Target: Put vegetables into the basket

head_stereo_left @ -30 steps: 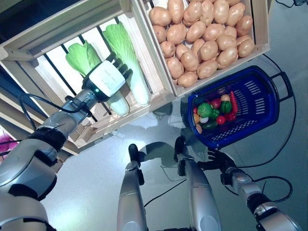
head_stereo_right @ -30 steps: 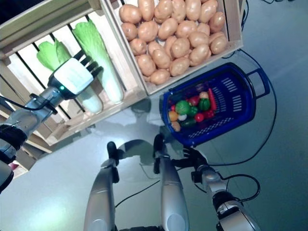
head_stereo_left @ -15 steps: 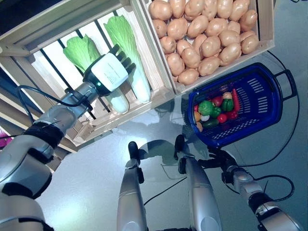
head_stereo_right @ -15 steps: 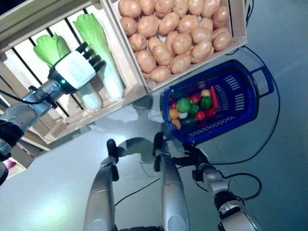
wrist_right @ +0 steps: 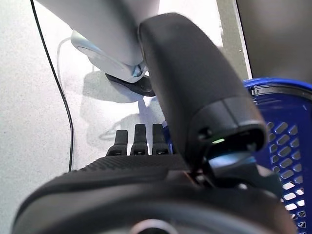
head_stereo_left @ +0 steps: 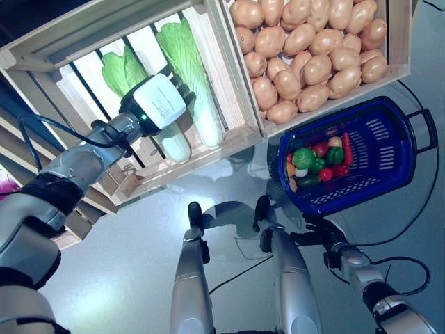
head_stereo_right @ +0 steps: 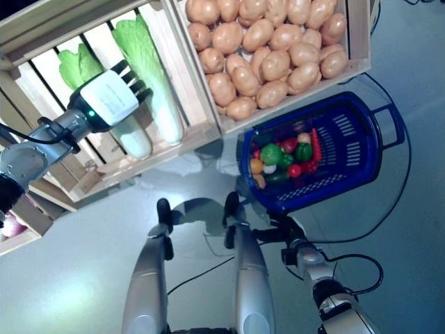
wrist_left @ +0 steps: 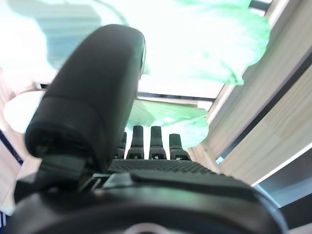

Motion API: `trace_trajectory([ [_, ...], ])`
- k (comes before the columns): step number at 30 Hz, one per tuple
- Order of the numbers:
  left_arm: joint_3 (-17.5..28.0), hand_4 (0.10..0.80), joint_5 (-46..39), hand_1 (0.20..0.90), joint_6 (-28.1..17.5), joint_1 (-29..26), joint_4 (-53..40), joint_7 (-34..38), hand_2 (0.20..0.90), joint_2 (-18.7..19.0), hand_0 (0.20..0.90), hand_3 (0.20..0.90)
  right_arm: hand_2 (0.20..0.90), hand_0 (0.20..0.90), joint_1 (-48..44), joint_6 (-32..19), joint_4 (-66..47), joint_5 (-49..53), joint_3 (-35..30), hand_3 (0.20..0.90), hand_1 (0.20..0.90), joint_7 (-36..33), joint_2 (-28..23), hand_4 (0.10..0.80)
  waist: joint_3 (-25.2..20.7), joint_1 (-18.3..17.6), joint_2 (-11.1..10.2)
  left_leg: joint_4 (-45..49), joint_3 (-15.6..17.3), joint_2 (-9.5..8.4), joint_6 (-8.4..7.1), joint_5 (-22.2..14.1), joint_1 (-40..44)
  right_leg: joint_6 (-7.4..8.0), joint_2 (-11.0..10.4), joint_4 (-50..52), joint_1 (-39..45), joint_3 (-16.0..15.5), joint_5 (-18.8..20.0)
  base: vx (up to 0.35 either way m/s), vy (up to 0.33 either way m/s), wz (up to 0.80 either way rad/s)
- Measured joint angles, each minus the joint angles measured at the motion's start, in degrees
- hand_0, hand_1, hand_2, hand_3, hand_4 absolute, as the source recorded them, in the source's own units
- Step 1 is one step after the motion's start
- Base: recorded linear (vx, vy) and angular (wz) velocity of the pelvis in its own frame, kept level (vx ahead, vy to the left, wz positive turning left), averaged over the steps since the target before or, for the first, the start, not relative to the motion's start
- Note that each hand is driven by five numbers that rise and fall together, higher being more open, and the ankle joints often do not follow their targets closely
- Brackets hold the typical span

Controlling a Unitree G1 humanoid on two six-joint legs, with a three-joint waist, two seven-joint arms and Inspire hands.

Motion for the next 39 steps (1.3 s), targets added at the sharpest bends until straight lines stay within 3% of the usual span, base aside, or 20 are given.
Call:
trace_trajectory([
  [3, -0.3, 0.8, -0.3, 0.9, 0.0, 0.1, 0.3, -0.9, 0.9, 1.2, 0.9, 0.9, 0.9, 0.9, 0.6, 0.0, -0.6, 0.1, -0.2, 0.9, 0.9, 0.0, -0.1, 0.8, 0.0, 0.5, 0.0, 0.1, -0.1, 0.04, 0.0, 0.0, -0.3, -0.01, 0.0, 0.0, -0.2, -0.1, 0.0, 0.001, 0.001, 0.03],
  [6, 0.4, 0.8, -0.6, 0.9, 1.0, 0.2, 7.3, -4.7, 0.9, 1.6, 0.9, 0.9, 0.9, 0.9, 0.7, -0.1, -1.0, 0.2, -0.3, 0.9, 0.9, 0.0, -0.1, 0.8, 0.0, 0.5, 0.0, 0.2, -0.1, 0.03, -0.05, 0.1, -0.7, -0.01, -0.1, -0.1, -0.5, -0.2, 0.0, 0.0, 0.0, 0.0],
  [10, 5.1, 0.8, -1.2, 0.9, 2.5, 3.1, 9.8, -5.2, 0.9, 3.4, 0.9, 0.9, 0.9, 0.9, 1.6, -0.1, -1.7, 1.7, -0.4, 0.9, 0.9, -0.2, -0.1, 0.8, 0.0, 0.6, 0.0, 0.1, -0.2, 0.02, -0.06, 0.4, -0.8, 0.36, -0.1, 0.0, -0.4, -0.7, -0.3, 0.005, 0.004, 0.03],
  [15, 7.5, 0.8, -1.4, 0.9, 4.6, 5.1, 10.2, -4.5, 0.9, 3.6, 0.9, 0.9, 0.9, 0.9, 1.9, -0.1, -1.9, 1.7, -0.4, 0.9, 0.9, -0.3, -0.1, 0.8, 0.0, 0.7, 0.0, 0.0, -0.8, -0.05, -0.02, 0.4, -0.8, 0.15, -0.3, -0.1, 0.2, -1.5, -0.4, -0.004, 0.012, 0.07],
  [23, 9.5, 0.8, -5.7, 0.9, 5.8, 9.4, 13.8, 8.1, 0.9, 3.6, 0.9, 0.9, 0.9, 0.9, 2.4, -1.2, -2.7, 1.7, -0.3, 0.9, 0.9, -0.9, -0.1, 0.8, 0.0, 0.7, 0.0, 0.5, -1.2, -0.05, 0.2, 0.3, -1.1, 0.39, -0.4, 0.0, 0.1, -1.6, -0.7, -0.001, 0.005, 0.01],
  [34, 11.7, 0.8, -8.6, 0.9, 5.8, 9.2, 18.9, 21.3, 0.9, 3.6, 0.9, 0.9, 0.9, 0.9, 3.8, -1.2, -7.0, 1.6, -0.2, 0.9, 0.9, -2.4, 0.0, 0.8, 0.0, 0.3, -1.7, 1.7, -1.4, 0.08, 0.23, -0.1, -2.7, 0.51, -0.3, 0.0, -0.7, -1.9, -0.6, -0.001, 0.008, 0.01],
  [35, 11.7, 0.74, -9.6, 0.811, 5.8, 9.1, 19.2, 21.7, 0.811, 3.6, 0.811, 0.811, 0.9, 0.9, 3.8, -1.2, -7.4, 1.6, -0.2, 0.9, 0.9, -2.5, 0.0, 0.8, 0.0, 0.2, -2.0, 2.0, -1.4, 0.12, 0.25, -0.3, -2.9, 0.53, -0.3, 0.0, -0.7, -1.9, -0.6, 0.0, 0.0, 0.0],
  [37, 12.0, 0.4, -10.2, 0.3, 5.8, 8.9, 19.3, 22.1, 0.3, 3.6, 0.3, 0.3, 0.9, 0.9, 3.9, -1.2, -8.0, 1.6, -0.2, 0.9, 0.9, -2.8, 0.0, 0.8, 0.0, 0.2, -2.6, 2.3, -1.5, 0.11, 0.32, -0.4, -3.0, 0.59, -0.3, 0.0, -0.7, -1.9, -0.6, 0.0, 0.0, 0.0],
  [39, 12.1, 0.4, -10.2, 0.3, 5.8, 8.9, 19.5, 22.4, 0.3, 3.6, 0.3, 0.3, 0.9, 0.9, 4.0, -1.2, -8.6, 1.6, -0.2, 0.9, 0.9, -3.4, 0.1, 0.8, 0.0, 0.2, -3.1, 2.4, -1.5, 0.09, 0.34, -0.4, -3.0, 0.62, -0.3, 0.0, -0.7, -1.9, -0.5, 0.0, 0.0, 0.0],
])
